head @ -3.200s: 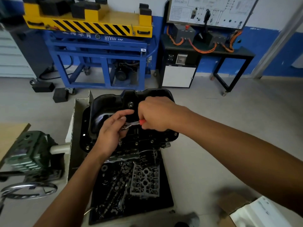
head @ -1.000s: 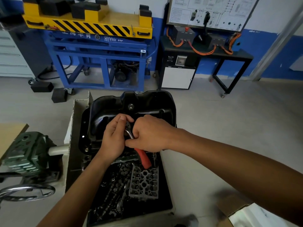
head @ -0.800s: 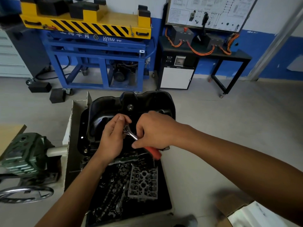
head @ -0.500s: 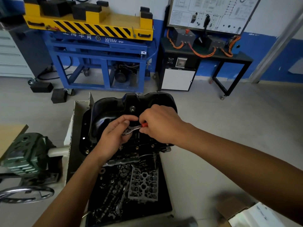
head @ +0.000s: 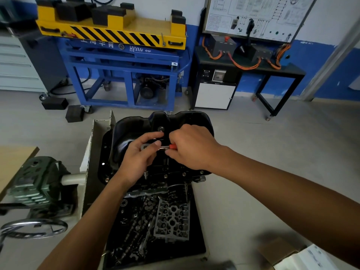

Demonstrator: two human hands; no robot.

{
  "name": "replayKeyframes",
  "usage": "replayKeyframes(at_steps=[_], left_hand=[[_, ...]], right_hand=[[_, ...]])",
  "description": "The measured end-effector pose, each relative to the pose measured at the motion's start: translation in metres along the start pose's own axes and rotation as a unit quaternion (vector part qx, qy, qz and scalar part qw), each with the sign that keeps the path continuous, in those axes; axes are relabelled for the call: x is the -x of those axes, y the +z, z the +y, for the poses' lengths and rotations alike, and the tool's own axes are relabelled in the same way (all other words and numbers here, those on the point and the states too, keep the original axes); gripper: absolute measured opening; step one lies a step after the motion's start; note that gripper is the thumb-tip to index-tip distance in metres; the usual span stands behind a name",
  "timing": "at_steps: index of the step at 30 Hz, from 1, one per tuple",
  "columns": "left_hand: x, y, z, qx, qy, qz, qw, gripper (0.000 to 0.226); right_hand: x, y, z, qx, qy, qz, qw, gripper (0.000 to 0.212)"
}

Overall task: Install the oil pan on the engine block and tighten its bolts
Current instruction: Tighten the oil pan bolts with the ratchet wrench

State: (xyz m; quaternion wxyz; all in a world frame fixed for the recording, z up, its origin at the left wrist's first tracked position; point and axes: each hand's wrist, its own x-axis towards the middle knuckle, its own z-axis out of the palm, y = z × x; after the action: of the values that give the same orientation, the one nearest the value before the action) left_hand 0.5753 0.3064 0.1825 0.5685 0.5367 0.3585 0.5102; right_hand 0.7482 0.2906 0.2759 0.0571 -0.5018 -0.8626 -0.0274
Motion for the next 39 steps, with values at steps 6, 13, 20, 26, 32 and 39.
replayKeyframes(at_steps=[6,13,20,26,32,39], left_hand=[[0.003,0.014,0.001,-0.037,0.036,0.063,0.997,0.024],[0.000,0.019,0.004,-0.042,0.046,0.065,0.996,0.028],[-0.004,0.021,0.003,-0.019,0.045,0.035,0.998,0.029],[-0.002,0.016,0.001,-0.005,0.036,0.016,0.999,0.027],[-0.002,0.015,0.000,0.013,0.040,-0.008,0.999,0.016],[-0.006,0.005,-0.004,0.029,0.046,-0.050,0.997,0.031]], right_hand=[[0.012,0.002,-0.015,-0.133,-0.003,-0.111,0.985,0.058],[0.019,0.021,-0.031,-0.353,0.043,-0.120,0.927,0.057],[0.022,0.015,-0.019,-0.347,0.072,-0.180,0.918,0.052],[0.019,-0.008,0.004,-0.149,0.058,-0.161,0.974,0.038],[0.013,-0.010,0.008,-0.003,0.058,-0.078,0.995,0.024],[0.006,-0.007,0.008,0.028,0.040,-0.013,0.999,0.021]])
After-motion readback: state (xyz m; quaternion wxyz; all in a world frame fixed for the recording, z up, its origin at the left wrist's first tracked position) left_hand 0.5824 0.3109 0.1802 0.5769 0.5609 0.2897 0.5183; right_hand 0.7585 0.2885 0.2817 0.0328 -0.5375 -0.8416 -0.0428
